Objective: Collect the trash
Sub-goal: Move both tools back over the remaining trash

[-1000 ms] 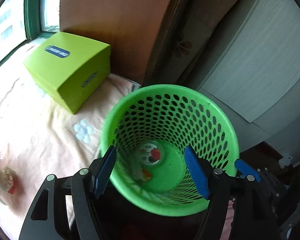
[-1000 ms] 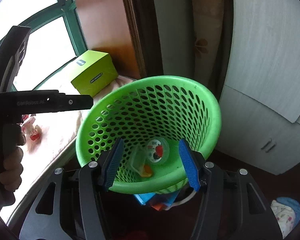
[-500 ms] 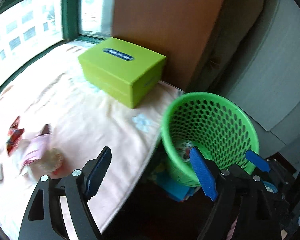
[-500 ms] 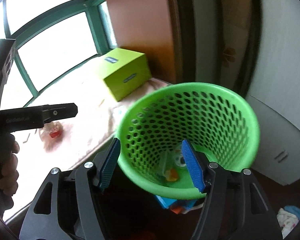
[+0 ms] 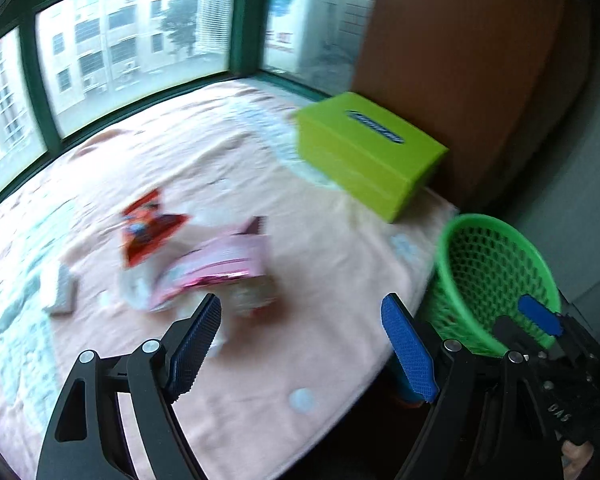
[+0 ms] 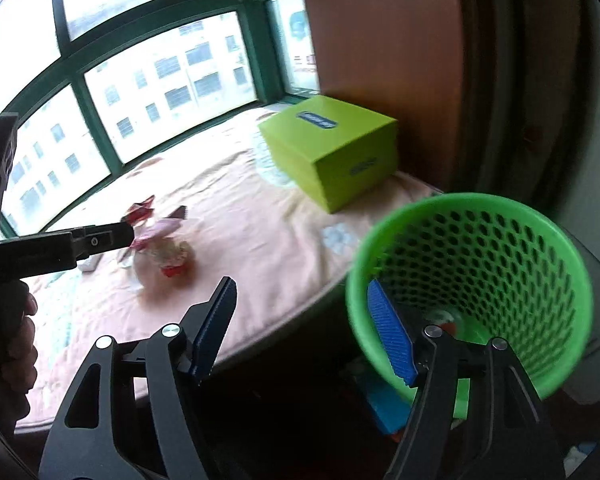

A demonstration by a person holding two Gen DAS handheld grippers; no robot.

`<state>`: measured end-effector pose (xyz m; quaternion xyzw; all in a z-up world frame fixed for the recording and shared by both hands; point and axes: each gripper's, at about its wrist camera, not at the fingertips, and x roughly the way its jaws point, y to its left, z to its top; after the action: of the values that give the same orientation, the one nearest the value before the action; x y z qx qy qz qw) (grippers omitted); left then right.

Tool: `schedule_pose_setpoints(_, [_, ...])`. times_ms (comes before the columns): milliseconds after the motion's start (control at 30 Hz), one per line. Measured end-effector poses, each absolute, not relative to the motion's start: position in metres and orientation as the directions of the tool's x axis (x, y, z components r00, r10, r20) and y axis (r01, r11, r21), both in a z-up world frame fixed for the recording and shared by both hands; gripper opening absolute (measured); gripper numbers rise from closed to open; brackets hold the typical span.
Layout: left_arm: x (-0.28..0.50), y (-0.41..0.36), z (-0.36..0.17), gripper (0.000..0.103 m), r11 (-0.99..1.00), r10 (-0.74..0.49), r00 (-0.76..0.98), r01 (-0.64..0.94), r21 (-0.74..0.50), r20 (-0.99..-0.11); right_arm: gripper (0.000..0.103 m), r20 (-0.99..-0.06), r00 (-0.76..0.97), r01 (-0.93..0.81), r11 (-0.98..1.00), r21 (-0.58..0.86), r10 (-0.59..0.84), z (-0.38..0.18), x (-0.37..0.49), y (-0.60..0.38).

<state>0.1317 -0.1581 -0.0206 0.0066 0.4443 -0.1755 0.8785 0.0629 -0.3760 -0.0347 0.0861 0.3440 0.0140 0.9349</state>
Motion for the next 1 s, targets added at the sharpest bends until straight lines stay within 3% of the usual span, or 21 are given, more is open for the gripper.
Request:
schedule_pose_setpoints(500, [0.15, -0.027, -0.041, 0.079, 0.99, -0.136, 0.569, 0.055, -0.128, -0.811, 0.074, -0.668, 0.703, -0.161, 0.969, 0.186, 0.245, -0.045, 0.108, -0.296])
schedule_pose_setpoints(1000, [0.168, 0.042, -0.069, 0.081, 0.993, -0.049, 0.549, -0.066, -0.102, -0.835, 0.073, -0.715, 0.578, -0.253, 0.92, 0.3, 0.392, -0.09, 0.153, -0.217])
